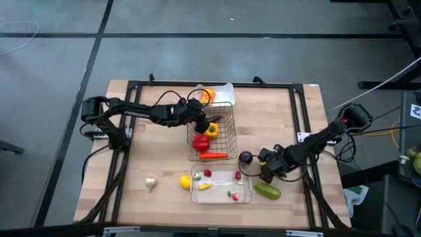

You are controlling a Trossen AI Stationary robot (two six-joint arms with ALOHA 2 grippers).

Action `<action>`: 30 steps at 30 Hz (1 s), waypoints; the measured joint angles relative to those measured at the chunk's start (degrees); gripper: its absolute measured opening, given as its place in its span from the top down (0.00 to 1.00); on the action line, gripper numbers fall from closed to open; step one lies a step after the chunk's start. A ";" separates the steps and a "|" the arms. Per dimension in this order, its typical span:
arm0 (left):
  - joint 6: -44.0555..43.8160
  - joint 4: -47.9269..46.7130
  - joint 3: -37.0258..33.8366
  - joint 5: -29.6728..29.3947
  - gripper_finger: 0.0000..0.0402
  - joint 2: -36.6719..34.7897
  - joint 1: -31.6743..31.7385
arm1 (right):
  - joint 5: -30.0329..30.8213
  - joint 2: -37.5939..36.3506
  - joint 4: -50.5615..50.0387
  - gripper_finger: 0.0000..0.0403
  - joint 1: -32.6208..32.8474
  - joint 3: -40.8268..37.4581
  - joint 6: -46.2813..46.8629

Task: Sort produce into baskets
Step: Put the green chili pepper into the wire basket

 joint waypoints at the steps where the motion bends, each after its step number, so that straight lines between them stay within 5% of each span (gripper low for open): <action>1: 0.00 -0.02 0.00 0.00 0.44 0.00 0.00 | 0.10 0.06 0.02 0.51 0.00 0.00 0.00; 12: -0.18 -0.02 0.00 0.00 0.44 0.00 0.00 | -0.16 -1.29 -1.50 0.68 0.00 0.39 -0.40; 22: 0.00 0.22 0.00 0.00 0.44 0.00 0.01 | 1.10 -1.29 -21.49 0.65 -1.75 11.07 -5.80; 30: 2.15 0.31 0.00 0.00 0.44 -1.02 0.07 | 7.09 -1.29 -30.03 0.65 -8.00 23.64 -18.67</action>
